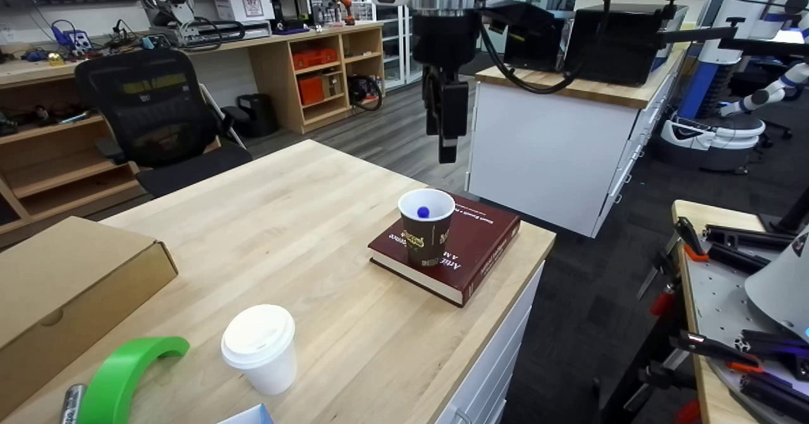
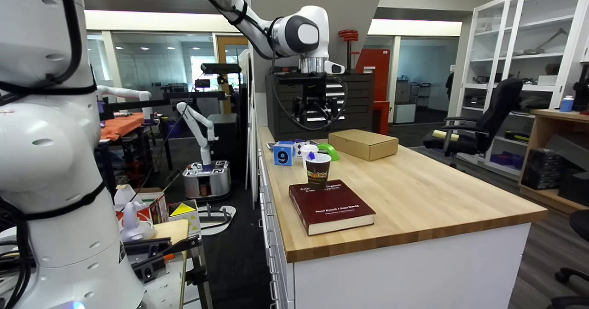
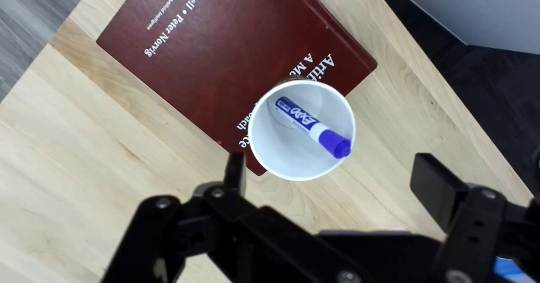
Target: Remove the marker from the cup and put it on the book
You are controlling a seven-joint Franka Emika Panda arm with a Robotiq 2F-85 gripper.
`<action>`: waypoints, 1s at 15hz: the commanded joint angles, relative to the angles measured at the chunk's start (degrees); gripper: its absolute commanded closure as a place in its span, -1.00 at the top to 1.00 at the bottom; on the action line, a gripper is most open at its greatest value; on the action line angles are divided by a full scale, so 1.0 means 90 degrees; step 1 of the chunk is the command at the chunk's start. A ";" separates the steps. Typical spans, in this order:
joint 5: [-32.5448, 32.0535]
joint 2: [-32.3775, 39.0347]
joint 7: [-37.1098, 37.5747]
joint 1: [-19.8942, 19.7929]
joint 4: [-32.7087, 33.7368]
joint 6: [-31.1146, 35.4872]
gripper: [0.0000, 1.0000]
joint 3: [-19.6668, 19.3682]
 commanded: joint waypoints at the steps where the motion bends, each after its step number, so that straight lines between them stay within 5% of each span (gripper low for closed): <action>1: -0.0001 0.0057 0.0004 0.0013 0.0053 -0.0018 1.00 0.0009; 15: -0.0086 0.0156 0.0101 0.0143 -0.0032 -0.0018 1.00 0.0133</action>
